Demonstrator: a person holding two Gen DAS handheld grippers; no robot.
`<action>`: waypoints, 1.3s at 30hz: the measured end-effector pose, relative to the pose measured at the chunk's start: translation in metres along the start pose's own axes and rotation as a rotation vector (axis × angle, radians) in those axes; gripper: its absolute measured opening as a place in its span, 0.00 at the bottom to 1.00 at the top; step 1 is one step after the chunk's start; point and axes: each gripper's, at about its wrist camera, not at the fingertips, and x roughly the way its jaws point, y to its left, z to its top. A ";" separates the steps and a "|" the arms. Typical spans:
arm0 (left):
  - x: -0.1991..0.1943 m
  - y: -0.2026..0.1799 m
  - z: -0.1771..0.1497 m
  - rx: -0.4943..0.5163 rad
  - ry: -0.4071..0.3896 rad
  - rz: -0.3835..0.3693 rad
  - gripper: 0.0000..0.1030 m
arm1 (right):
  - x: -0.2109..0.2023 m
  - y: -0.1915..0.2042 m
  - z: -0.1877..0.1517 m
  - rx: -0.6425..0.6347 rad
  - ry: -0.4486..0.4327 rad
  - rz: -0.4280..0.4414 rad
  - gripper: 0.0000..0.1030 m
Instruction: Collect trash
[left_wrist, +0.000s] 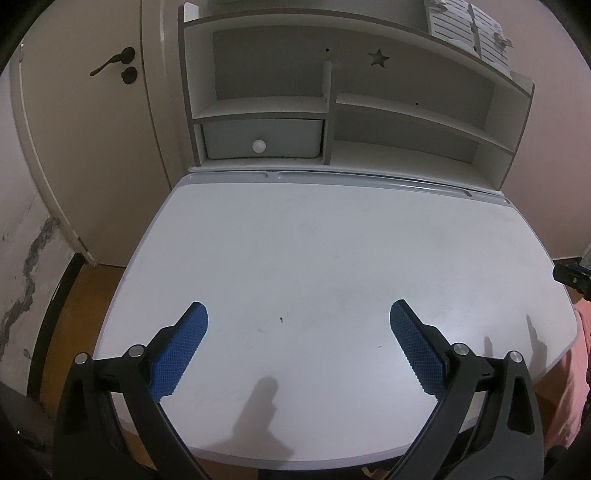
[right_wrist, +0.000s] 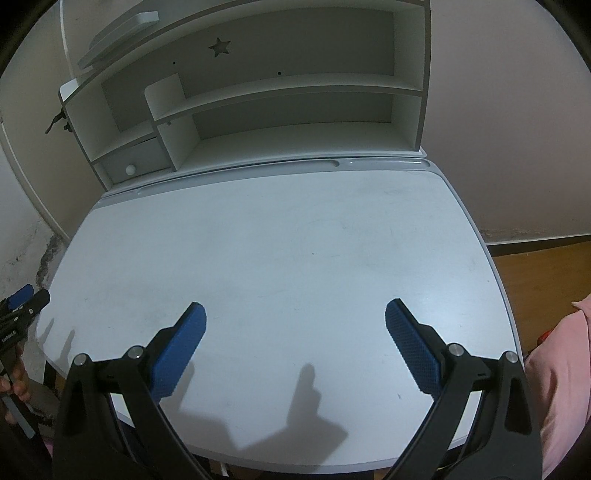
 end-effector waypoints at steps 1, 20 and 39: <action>0.000 -0.001 0.000 0.001 -0.003 -0.002 0.93 | 0.000 0.000 0.000 0.000 0.001 -0.001 0.91; -0.001 -0.006 0.002 0.005 0.003 -0.003 0.93 | -0.001 -0.001 -0.001 0.000 0.001 0.006 0.91; -0.005 -0.014 -0.003 0.003 0.006 0.005 0.93 | -0.002 -0.003 -0.001 0.002 -0.001 0.011 0.91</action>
